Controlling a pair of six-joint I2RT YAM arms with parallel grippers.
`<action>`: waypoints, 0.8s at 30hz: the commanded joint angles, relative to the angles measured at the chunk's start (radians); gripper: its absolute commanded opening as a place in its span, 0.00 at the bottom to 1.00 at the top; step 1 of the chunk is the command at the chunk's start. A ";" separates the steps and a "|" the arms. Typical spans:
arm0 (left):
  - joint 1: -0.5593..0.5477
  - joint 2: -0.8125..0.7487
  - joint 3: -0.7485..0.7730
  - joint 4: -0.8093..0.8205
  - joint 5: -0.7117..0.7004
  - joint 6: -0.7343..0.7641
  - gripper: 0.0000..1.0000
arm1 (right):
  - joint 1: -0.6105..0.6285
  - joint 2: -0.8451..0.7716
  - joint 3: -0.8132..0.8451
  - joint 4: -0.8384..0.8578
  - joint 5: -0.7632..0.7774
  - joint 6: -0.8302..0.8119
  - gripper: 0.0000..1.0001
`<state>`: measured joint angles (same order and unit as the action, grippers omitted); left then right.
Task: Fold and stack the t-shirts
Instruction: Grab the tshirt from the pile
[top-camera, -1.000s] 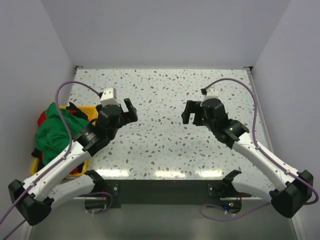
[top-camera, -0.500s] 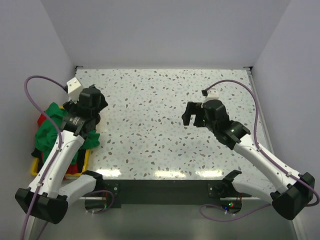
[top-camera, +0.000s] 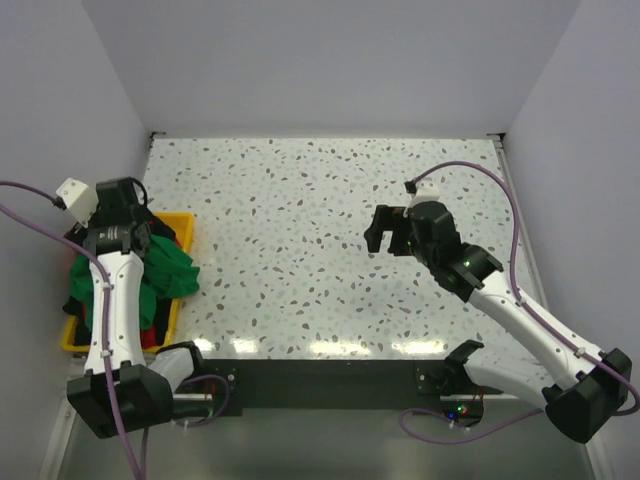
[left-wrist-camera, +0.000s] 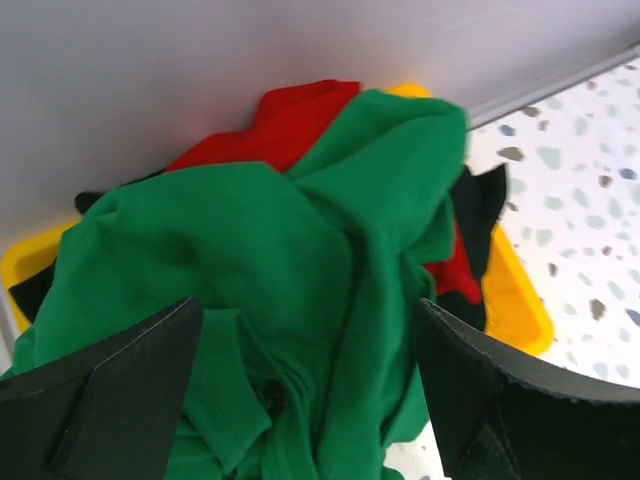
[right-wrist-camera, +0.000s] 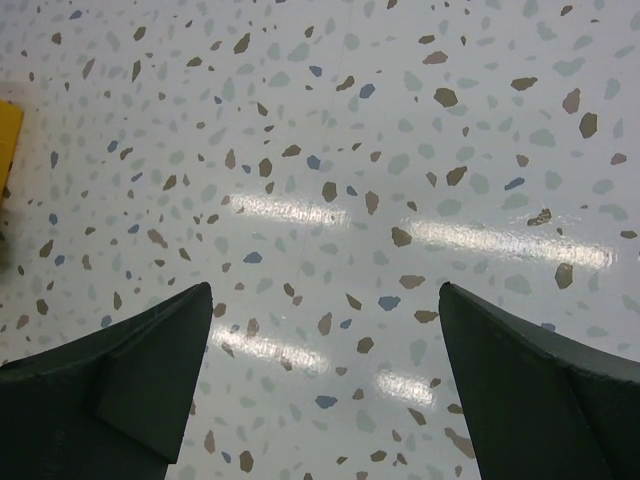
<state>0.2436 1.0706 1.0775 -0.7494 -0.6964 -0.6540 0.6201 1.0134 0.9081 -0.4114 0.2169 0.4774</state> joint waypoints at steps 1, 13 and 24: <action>0.042 -0.011 -0.047 -0.011 -0.046 -0.059 0.89 | 0.001 -0.006 -0.006 0.006 0.002 -0.010 0.99; 0.112 -0.012 -0.159 -0.015 -0.123 -0.157 0.76 | 0.003 0.008 -0.009 0.014 -0.060 -0.005 0.99; 0.131 -0.086 -0.027 0.004 -0.078 -0.043 0.00 | 0.004 0.024 -0.005 0.014 -0.103 -0.005 0.99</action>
<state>0.3653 1.0348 0.9470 -0.7788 -0.7593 -0.7406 0.6201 1.0286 0.9024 -0.4110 0.1360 0.4774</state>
